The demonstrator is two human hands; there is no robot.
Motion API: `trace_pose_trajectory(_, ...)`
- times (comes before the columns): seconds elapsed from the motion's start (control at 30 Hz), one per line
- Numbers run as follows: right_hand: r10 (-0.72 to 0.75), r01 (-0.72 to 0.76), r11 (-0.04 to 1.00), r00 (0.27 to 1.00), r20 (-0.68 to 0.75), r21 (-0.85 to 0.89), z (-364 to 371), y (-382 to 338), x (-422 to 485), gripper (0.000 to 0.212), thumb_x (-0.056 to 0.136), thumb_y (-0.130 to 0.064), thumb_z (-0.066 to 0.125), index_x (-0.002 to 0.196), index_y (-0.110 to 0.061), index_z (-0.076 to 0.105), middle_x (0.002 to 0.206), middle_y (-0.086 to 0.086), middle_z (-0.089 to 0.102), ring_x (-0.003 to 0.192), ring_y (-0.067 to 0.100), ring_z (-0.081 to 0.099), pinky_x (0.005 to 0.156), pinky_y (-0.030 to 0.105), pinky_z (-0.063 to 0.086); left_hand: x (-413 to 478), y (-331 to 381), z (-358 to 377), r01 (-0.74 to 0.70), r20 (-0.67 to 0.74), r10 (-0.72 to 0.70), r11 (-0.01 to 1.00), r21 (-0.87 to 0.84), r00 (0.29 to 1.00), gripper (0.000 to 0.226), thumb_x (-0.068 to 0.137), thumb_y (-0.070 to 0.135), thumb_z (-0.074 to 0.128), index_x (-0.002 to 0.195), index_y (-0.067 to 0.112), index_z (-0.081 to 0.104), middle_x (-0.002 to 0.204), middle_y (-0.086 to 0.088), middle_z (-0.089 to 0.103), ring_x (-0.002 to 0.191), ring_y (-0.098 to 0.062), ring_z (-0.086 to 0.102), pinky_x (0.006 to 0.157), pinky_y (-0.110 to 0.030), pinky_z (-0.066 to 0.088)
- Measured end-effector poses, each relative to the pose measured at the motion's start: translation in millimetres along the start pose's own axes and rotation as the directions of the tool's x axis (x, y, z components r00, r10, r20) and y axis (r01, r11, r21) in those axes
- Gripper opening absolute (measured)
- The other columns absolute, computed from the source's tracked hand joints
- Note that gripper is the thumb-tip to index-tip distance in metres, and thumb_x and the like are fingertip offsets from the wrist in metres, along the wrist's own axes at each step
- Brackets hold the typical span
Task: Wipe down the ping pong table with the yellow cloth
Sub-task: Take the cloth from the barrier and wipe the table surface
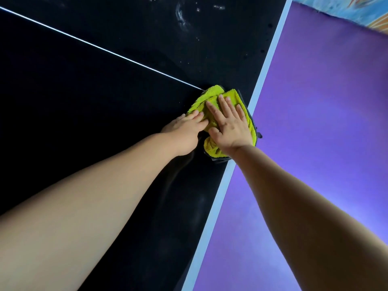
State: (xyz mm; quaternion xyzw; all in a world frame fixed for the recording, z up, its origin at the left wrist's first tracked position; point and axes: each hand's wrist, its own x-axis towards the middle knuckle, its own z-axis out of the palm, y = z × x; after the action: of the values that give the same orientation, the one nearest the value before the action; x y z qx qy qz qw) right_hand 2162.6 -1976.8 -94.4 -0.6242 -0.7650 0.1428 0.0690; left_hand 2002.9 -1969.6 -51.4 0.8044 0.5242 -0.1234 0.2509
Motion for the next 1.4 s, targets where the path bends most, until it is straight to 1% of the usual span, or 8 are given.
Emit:
trace_pose_trajectory(0.1,0.009,-0.009,1.000,1.000,-0.002,0.001,6,-16,-28,0.079,0.077,-0.051,0.018,0.154,-0.034,0.018,0.164,0.003,0.006,0.151,0.021,-0.002,0.121,0.039,-0.005,-27,-2,12,-0.058,-0.013,0.058,0.998,0.015,0.998,0.077,0.087,-0.009,0.031,0.150,0.028,0.008,0.158,0.007,-0.006,0.143,-0.007,-0.011,0.118,-0.031,-0.001)
trace_pose_trajectory(0.3,0.032,-0.031,0.999,0.999,-0.032,0.033,22,-64,-103,0.076,0.078,-0.046,0.027,0.152,-0.029,0.027,0.162,0.007,0.015,0.151,0.025,0.004,0.121,0.041,-0.001,-106,-8,44,-0.104,0.030,0.104,0.995,-0.007,0.994,0.075,0.087,-0.005,0.033,0.150,0.027,0.008,0.158,0.006,-0.006,0.143,-0.005,-0.012,0.116,-0.024,-0.006)
trace_pose_trajectory(0.5,0.072,-0.071,0.996,0.997,-0.038,0.048,45,-124,-191,0.073,0.080,-0.042,0.033,0.152,-0.027,0.031,0.161,0.008,0.018,0.150,0.025,0.006,0.122,0.044,0.004,-198,-16,87,-0.140,0.046,0.139,0.990,0.008,0.989,0.072,0.090,-0.004,0.032,0.151,0.025,0.007,0.158,0.005,-0.008,0.142,-0.006,-0.013,0.116,-0.026,-0.007)
trace_pose_trajectory(0.67,0.129,-0.126,0.990,0.991,-0.042,0.069,67,-189,-276,0.075,0.078,-0.041,0.035,0.151,-0.027,0.032,0.161,0.008,0.019,0.150,0.025,0.006,0.121,0.044,0.005,-292,-30,125,-0.214,0.077,0.209,0.975,0.056,0.975,0.068,0.092,0.000,0.032,0.151,0.023,0.006,0.158,0.002,-0.008,0.143,-0.008,-0.012,0.115,-0.026,-0.009)
trace_pose_trajectory(1.0,0.267,-0.264,0.963,0.959,-0.091,0.047,120,-326,-452,0.074,0.080,-0.039,0.038,0.153,-0.030,0.027,0.160,0.005,0.016,0.150,0.023,0.006,0.121,0.043,0.005,-476,-63,200,-0.386,0.114,0.379,0.921,0.043,0.918,0.066,0.091,-0.002,0.031,0.150,0.021,0.013,0.159,0.002,-0.004,0.144,-0.009,-0.011,0.116,-0.029,-0.008)
trace_pose_trajectory(1.1,0.330,-0.327,0.944,0.939,-0.101,0.044,131,-357,-482,0.075,0.079,-0.040,0.038,0.152,-0.030,0.027,0.160,0.004,0.014,0.150,0.023,0.007,0.120,0.042,0.004,-506,-73,214,-0.421,0.159,0.408,0.905,0.062,0.899,0.069,0.090,-0.004,0.035,0.151,0.021,0.012,0.158,0.002,-0.006,0.143,-0.009,-0.012,0.117,-0.030,-0.007)
trace_pose_trajectory(1.27,0.435,-0.433,0.901,0.899,-0.056,0.035,136,-385,-493,0.073,0.083,-0.045,0.029,0.154,-0.032,0.020,0.163,0.006,0.010,0.151,0.023,-0.002,0.121,0.037,-0.008,-515,-87,221,-0.456,0.163,0.437,0.883,0.111,0.885,0.071,0.089,-0.003,0.036,0.150,0.023,0.013,0.158,0.004,-0.005,0.143,-0.007,-0.012,0.117,-0.031,-0.008)
trace_pose_trajectory(1.4,0.425,-0.426,0.905,0.902,-0.079,0.007,139,-388,-489,0.073,0.083,-0.044,0.036,0.153,-0.028,0.026,0.161,0.012,0.018,0.150,0.029,0.007,0.121,0.044,0.002,-510,-105,218,-0.541,0.189,0.509,0.817,0.199,0.839,0.072,0.090,-0.001,0.038,0.151,0.022,0.006,0.158,0.004,-0.008,0.143,-0.007,-0.014,0.118,-0.035,-0.007)
